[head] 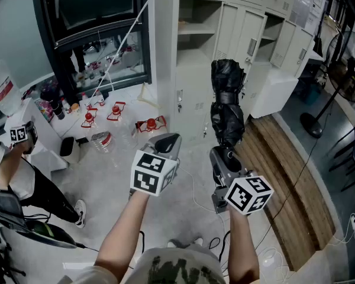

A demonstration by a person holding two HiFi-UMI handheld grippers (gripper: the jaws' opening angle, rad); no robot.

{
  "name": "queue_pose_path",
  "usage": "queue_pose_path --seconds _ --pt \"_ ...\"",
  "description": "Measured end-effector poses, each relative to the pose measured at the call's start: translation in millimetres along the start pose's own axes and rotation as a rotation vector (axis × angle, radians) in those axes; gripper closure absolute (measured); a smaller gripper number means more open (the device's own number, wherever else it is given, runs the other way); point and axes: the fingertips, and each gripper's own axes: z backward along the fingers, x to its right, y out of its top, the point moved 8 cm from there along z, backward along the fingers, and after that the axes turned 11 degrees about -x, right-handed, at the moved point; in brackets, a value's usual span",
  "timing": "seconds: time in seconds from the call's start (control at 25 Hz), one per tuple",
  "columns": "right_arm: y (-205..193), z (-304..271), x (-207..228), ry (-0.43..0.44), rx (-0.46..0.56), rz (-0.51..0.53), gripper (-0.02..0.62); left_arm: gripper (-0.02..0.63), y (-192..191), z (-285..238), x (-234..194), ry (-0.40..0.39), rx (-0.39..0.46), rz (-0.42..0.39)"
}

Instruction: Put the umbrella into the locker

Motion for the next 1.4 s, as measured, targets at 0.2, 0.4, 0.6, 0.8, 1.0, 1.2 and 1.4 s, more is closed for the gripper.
queue_pose_path --seconds 0.2,0.4,0.6,0.8,1.0,1.2,1.4 --pt "-0.7 -0.5 -1.4 0.0 0.005 -0.003 0.509 0.601 -1.0 1.0 1.8 -0.005 -0.003 -0.007" --pt "-2.1 -2.8 0.8 0.0 0.006 -0.009 0.508 0.601 -2.8 0.5 -2.5 0.001 0.001 -0.002" --pt "-5.6 -8.5 10.6 0.005 0.014 -0.011 0.508 0.601 -10.8 -6.2 -7.4 0.012 0.005 -0.003" --pt "8.6 -17.4 39.0 0.022 0.004 -0.001 0.508 0.601 2.0 -29.2 -8.7 0.031 0.023 0.023" --pt "31.8 -34.4 86.1 0.058 -0.007 -0.002 0.508 0.601 24.0 -69.2 -10.9 0.101 0.003 0.021" --pt "55.6 -58.3 141.3 0.099 -0.027 0.003 0.508 0.601 49.2 -113.3 -15.6 0.144 0.004 0.033" --pt "80.0 -78.4 191.1 0.133 -0.041 0.0 0.508 0.601 69.8 -150.2 -20.6 0.174 0.008 0.089"
